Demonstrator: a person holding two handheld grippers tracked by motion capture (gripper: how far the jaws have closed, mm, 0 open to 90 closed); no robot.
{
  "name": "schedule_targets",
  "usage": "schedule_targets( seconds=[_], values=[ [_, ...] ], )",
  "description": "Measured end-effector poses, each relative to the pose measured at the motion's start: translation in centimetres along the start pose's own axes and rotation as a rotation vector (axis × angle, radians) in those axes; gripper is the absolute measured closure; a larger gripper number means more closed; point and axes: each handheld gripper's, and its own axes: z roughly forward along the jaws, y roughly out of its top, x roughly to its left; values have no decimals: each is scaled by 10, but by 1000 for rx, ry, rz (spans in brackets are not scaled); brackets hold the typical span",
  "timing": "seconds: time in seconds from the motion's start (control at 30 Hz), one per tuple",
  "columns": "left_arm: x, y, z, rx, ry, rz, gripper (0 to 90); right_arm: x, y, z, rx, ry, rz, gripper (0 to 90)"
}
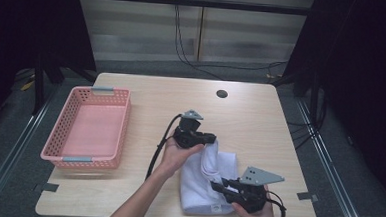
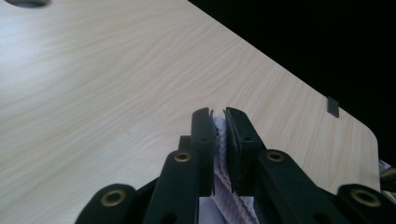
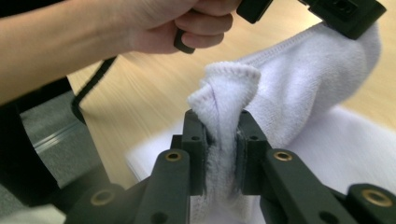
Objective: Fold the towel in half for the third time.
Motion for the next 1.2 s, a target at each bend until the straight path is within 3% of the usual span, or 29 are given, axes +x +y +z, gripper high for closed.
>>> schedule_targets(
  seconds=[0.07, 0.13, 0.23, 0.27, 0.3, 0.33, 0.4, 0.5, 0.53, 0.67, 0.8, 0.87, 0.9, 0.93, 1.0, 1.1, 1.17, 1.2],
  values=[
    [-1, -2, 7, 3, -14, -10, 789, -5, -10, -7, 24, -14, 19, 752],
    [-3, -4, 20, 18, -77, -1, 729, -10, -20, -15, 46, -26, 48, 698],
    [-9, -3, 20, 8, -66, 24, 563, -12, -27, -28, 81, -57, 33, 503],
    [-11, -2, 15, -12, -78, 24, 563, -12, -27, -28, 81, -57, 33, 503],
    [-12, -1, 10, -26, -71, 39, 515, -12, -27, -35, 71, -85, 17, 455],
    [-12, 1, -3, -49, -39, 53, 473, -18, -23, -43, 59, -99, 21, 404],
    [-11, 2, -18, -71, -31, 47, 456, -25, -17, -46, 39, -142, 17, 387],
    [-15, -9, -38, -35, -15, 79, 533, -42, -2, -40, 17, -158, 30, 379],
    [-18, -15, -41, -17, -37, 81, 574, -51, 5, -34, 9, -172, 30, 380],
    [-43, -59, -51, 119, -108, 171, 626, -78, 26, -5, 57, -187, 18, 419],
    [-60, -87, -49, 197, -119, 199, 552, -102, 37, 33, 115, -201, 30, 439],
    [-62, -98, -45, 232, -120, 208, 533, -111, 33, 47, 160, -187, 38, 522],
    [-61, -104, -43, 233, -95, 207, 534, -111, 29, 51, 191, -199, 20, 576],
    [-59, -108, -41, 236, -91, 203, 535, -112, 24, 52, 222, -205, 0, 687],
    [-57, -111, -42, 224, -95, 199, 535, -118, 13, 50, 260, -206, -10, 820],
    [-58, -111, -43, 228, -93, 199, 533, -125, 2, 47, 267, -192, -7, 850],
    [-60, -114, -50, 223, -89, 214, 509, -121, 2, 46, 280, -207, -27, 846],
    [-61, -114, -55, 219, -93, 200, 489, -120, 2, 46, 282, -209, -48, 828]
  ],
)
